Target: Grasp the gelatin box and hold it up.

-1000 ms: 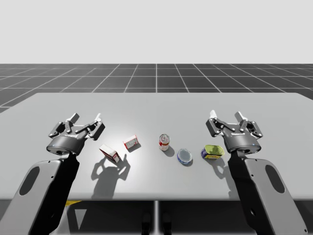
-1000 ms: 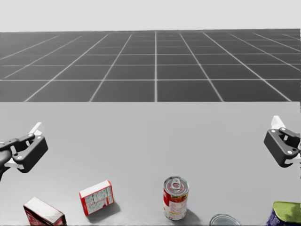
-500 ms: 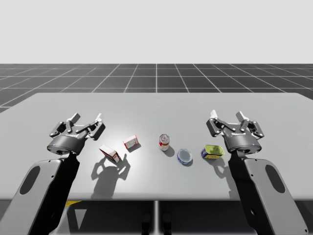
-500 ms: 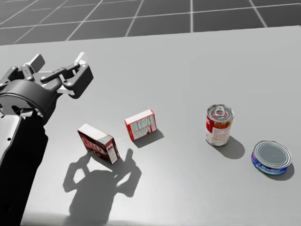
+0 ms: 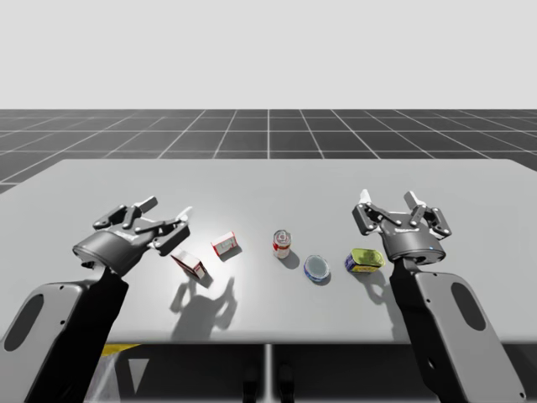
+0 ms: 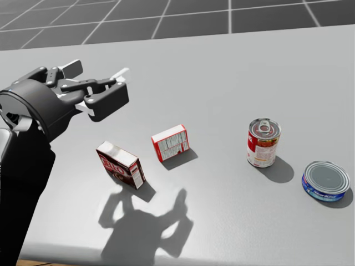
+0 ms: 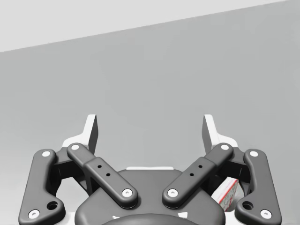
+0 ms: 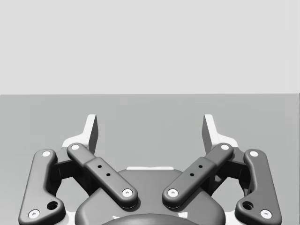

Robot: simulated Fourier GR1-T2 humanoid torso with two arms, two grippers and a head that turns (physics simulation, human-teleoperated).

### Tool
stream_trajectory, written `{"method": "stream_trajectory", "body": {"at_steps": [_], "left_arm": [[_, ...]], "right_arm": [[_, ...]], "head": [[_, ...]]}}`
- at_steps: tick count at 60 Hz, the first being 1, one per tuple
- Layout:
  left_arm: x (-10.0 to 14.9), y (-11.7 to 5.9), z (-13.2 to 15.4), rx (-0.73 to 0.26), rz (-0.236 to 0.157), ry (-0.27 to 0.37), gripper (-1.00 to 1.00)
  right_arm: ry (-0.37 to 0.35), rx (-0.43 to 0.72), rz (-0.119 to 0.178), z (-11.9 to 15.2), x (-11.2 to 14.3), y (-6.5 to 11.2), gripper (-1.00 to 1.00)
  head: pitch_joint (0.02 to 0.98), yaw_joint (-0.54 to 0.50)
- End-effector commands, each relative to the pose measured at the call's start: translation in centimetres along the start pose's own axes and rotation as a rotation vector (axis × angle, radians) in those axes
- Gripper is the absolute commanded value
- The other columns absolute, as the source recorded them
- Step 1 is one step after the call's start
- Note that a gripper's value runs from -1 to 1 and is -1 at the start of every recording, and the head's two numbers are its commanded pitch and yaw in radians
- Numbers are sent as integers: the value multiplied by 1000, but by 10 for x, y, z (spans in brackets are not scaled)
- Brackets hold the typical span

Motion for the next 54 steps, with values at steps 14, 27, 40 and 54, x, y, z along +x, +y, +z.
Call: {"method": "stream_trajectory", "body": {"at_steps": [14,27,40,54], "left_arm": [[-6,-7,-7,-272,-134,233,-1000],[-28,-5,-27,-351,-200,358,-1000],[-47,-9,-47,-378,-232,441,-1000],[-60,-18,-64,-413,-251,509,-1000]], "right_arm": [[1,-9,12,-3,-2,0,-1000],[-1,-13,18,-4,-3,-1,-1000],[-5,-16,22,-4,-3,-1,-1000],[-6,-17,20,-4,-3,-1,-1000]], "head": [[791,201],[790,194],[790,193],[789,186]]}}
